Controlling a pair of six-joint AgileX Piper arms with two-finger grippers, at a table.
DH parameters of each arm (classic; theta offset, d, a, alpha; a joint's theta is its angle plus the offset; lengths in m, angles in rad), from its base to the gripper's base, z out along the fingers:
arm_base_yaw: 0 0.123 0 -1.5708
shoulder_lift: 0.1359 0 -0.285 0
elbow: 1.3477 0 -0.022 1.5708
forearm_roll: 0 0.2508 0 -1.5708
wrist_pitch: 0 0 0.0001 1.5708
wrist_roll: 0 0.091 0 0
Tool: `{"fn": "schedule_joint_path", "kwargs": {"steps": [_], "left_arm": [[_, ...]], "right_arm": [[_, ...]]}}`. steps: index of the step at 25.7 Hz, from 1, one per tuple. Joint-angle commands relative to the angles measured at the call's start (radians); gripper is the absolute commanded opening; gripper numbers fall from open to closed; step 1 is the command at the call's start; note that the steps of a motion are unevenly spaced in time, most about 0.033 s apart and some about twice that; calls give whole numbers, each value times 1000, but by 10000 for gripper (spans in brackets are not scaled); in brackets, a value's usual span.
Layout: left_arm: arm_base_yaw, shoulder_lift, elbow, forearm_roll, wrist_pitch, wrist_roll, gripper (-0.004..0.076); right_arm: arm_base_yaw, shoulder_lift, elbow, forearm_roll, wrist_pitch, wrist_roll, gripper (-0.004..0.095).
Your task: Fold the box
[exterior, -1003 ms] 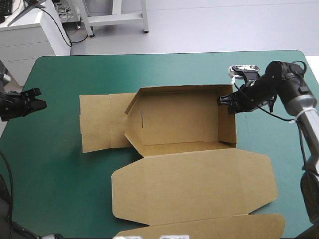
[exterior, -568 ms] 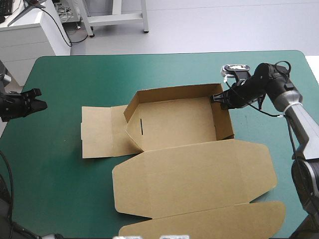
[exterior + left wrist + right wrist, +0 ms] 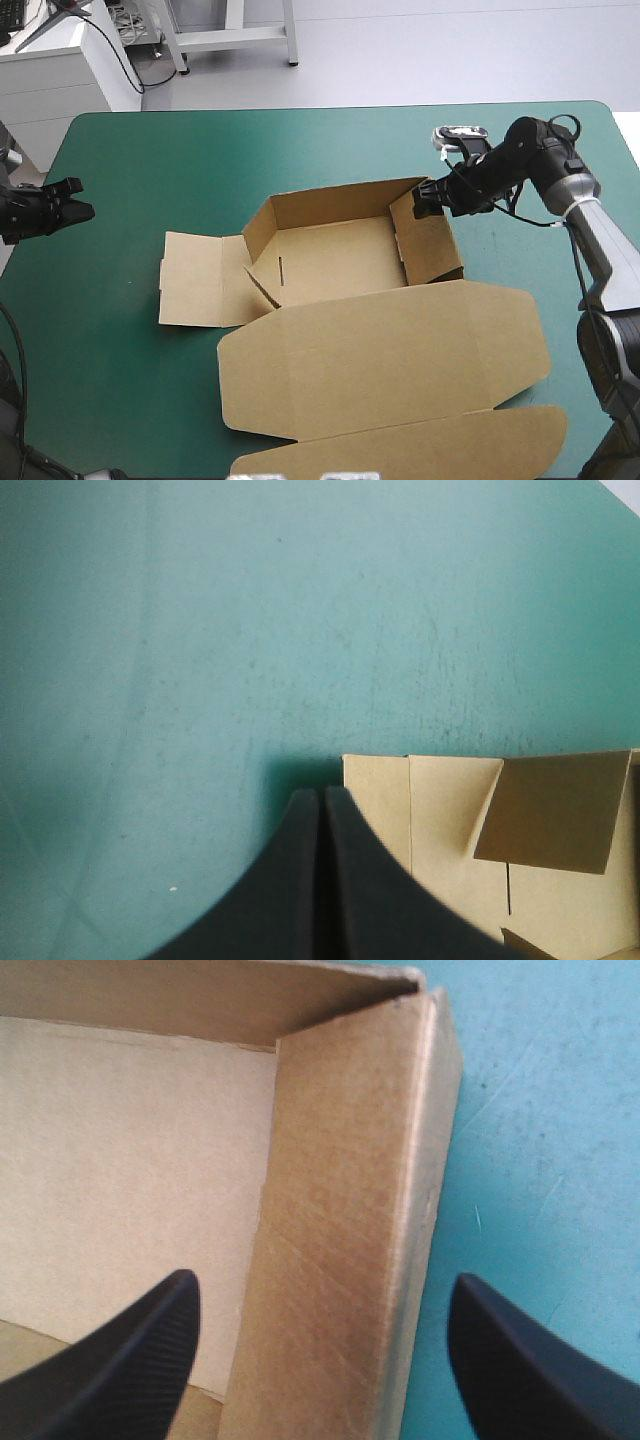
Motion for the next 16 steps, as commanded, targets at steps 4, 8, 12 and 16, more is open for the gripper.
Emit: {"fn": "schedule_joint_path", "kwargs": {"steps": [4,8,12,16], "left_arm": [[4,-43,-24,-56,-1,-2,-8],[2,-43,-24,-60,9,-3,-8],[2,-43,-24,-60,20,-3,-8],[2,-43,-24,-62,22,-3,-8]], "right_arm": [[5,-53,-247,-98,134,130,817],[55,-93,-275,-278,134,202,817],[110,-142,-275,-338,136,209,818],[118,-174,-274,-316,136,217,818]]}}
